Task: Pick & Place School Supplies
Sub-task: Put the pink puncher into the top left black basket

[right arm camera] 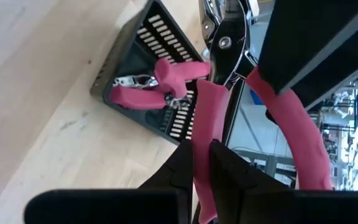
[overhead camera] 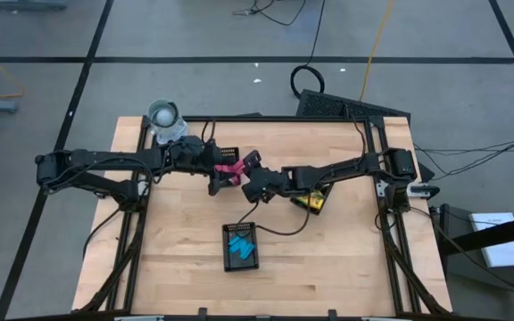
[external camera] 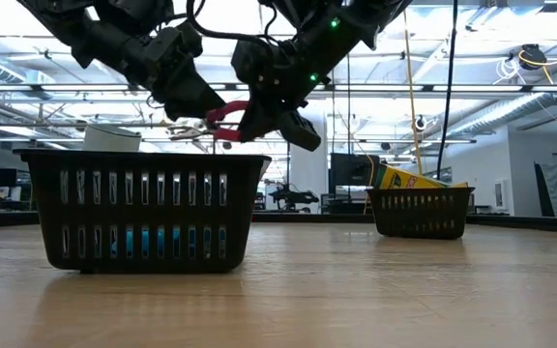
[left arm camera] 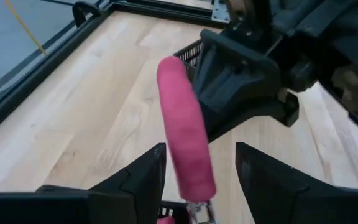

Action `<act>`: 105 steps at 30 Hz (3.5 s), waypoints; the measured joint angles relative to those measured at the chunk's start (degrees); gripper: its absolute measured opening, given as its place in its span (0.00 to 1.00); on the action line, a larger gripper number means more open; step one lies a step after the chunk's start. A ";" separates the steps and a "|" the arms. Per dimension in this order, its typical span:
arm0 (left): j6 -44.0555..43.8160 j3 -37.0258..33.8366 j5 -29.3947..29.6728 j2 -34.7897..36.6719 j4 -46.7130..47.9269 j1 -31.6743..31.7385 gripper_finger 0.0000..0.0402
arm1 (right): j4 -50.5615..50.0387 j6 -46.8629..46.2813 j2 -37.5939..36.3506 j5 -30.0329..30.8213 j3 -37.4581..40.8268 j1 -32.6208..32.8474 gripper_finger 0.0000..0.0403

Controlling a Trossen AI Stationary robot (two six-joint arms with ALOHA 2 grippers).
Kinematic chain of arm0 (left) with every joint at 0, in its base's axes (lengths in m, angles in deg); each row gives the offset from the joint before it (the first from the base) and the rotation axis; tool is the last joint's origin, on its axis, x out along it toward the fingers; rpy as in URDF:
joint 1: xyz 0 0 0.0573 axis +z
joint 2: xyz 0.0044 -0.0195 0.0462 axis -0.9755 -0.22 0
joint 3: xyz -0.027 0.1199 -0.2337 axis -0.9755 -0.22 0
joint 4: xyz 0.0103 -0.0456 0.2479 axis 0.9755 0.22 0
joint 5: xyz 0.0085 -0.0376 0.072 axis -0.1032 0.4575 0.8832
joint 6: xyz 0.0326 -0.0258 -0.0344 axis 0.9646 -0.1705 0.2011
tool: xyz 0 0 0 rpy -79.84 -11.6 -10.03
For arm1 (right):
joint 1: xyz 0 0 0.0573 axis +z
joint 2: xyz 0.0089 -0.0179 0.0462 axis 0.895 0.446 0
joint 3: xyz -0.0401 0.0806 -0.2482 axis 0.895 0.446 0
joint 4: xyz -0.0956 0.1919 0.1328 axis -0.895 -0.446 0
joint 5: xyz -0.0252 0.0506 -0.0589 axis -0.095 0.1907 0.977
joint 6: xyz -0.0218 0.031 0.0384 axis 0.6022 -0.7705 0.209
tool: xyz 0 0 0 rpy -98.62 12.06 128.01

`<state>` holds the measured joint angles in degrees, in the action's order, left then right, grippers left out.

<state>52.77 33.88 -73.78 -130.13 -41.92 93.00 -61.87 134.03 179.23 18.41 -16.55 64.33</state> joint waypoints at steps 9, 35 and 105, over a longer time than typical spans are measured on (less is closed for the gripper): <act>-0.04 5.66 -0.27 -8.63 0.38 1.49 0.49 | 0.61 -0.54 0.00 -1.02 0.02 -0.37 0.05; 8.00 8.39 1.11 -9.07 6.86 2.99 0.20 | 0.24 -6.16 -0.04 1.63 0.04 -0.25 0.28; -29.08 -8.35 -1.25 -5.39 -30.90 15.52 0.20 | -39.14 -48.00 -19.58 19.82 0.07 22.24 0.56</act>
<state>23.69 25.53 -75.03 -135.53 -72.82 108.52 -101.01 86.03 159.64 38.23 -16.48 86.57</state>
